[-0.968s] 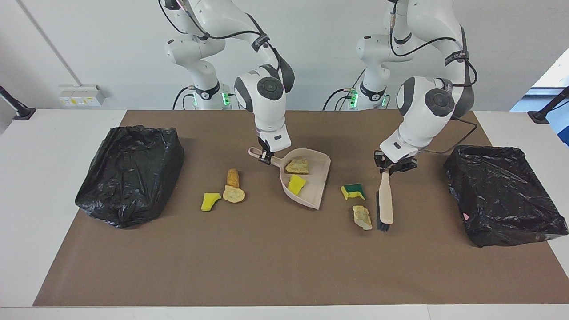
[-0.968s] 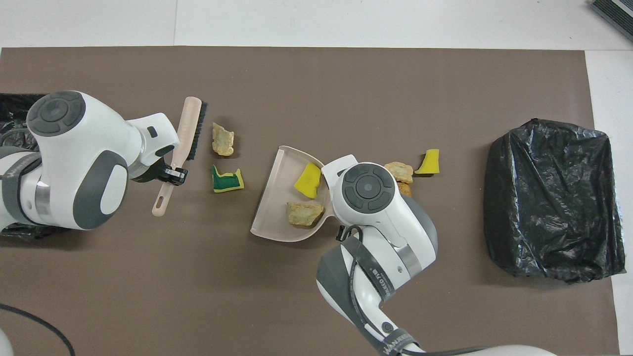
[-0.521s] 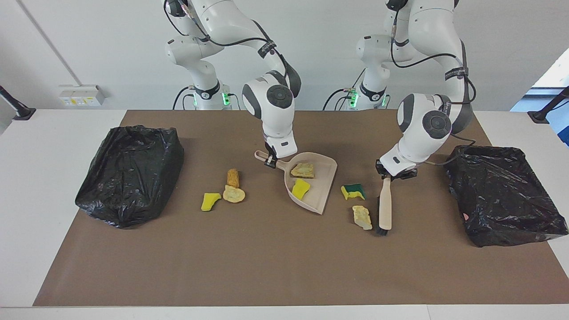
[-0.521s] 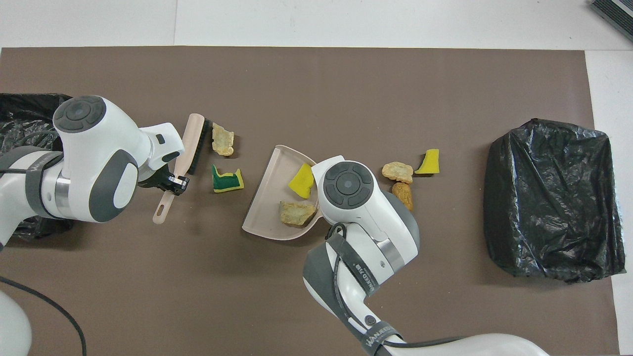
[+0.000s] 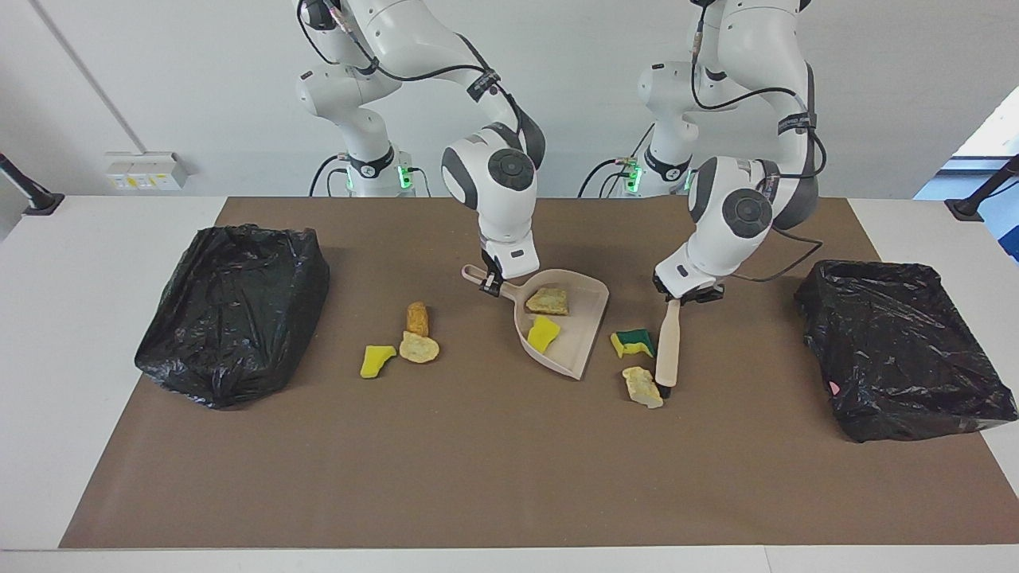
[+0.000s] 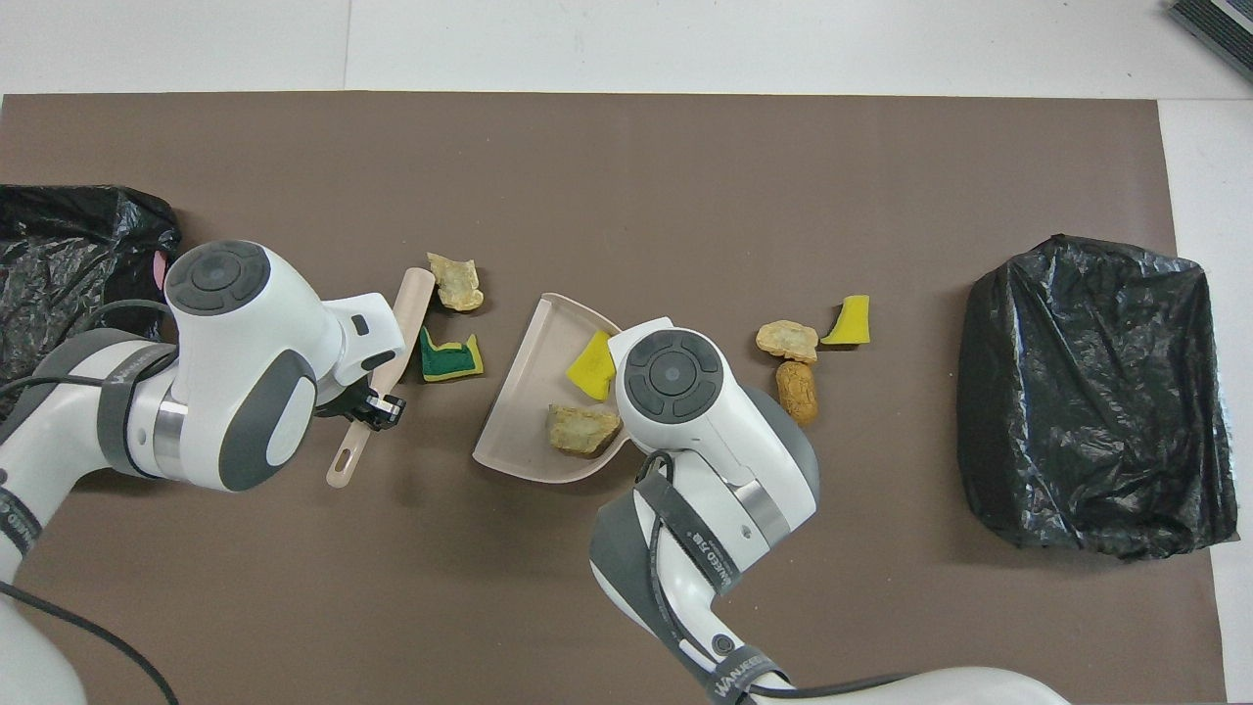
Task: Sweep and dump trash in bin
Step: 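Sweep more trash toward the dustpan with the left gripper's brush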
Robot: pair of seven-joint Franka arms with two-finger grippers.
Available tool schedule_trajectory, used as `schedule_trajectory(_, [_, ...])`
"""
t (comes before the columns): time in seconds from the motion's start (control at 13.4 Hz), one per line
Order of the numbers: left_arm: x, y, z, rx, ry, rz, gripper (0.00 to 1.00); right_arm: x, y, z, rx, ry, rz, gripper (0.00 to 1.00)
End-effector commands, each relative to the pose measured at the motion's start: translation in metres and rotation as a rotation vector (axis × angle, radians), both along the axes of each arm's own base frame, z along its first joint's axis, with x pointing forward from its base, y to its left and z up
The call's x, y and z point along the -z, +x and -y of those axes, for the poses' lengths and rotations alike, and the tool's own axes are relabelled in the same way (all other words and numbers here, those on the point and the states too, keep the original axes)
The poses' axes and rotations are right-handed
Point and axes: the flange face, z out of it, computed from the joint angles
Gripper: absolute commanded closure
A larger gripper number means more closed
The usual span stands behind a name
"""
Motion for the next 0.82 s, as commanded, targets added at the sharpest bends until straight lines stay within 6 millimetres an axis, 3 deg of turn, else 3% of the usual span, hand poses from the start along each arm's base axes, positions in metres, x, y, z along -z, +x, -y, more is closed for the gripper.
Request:
schedule_trajectory(0.0, [0.004,-0.029,0.025,0.011,-0.024,-0.007,1.00,0.002,-0.013,-0.004,-0.001,-0.093,-0.030,1.00])
schedule_trajectory(0.3, [0.000,-0.057,0.074,-0.006,-0.069,-0.032,1.00,-0.003,-0.029,-0.006,-0.018,-0.194,-0.061,1.00])
schedule_trajectory(0.6, [-0.004,-0.075,0.103,-0.033,-0.147,-0.097,1.00,-0.008,-0.038,-0.009,0.012,-0.252,-0.091,1.00])
schedule_trajectory(0.74, [-0.009,-0.081,0.109,-0.059,-0.148,-0.141,1.00,-0.009,-0.037,-0.010,0.013,-0.248,-0.086,1.00])
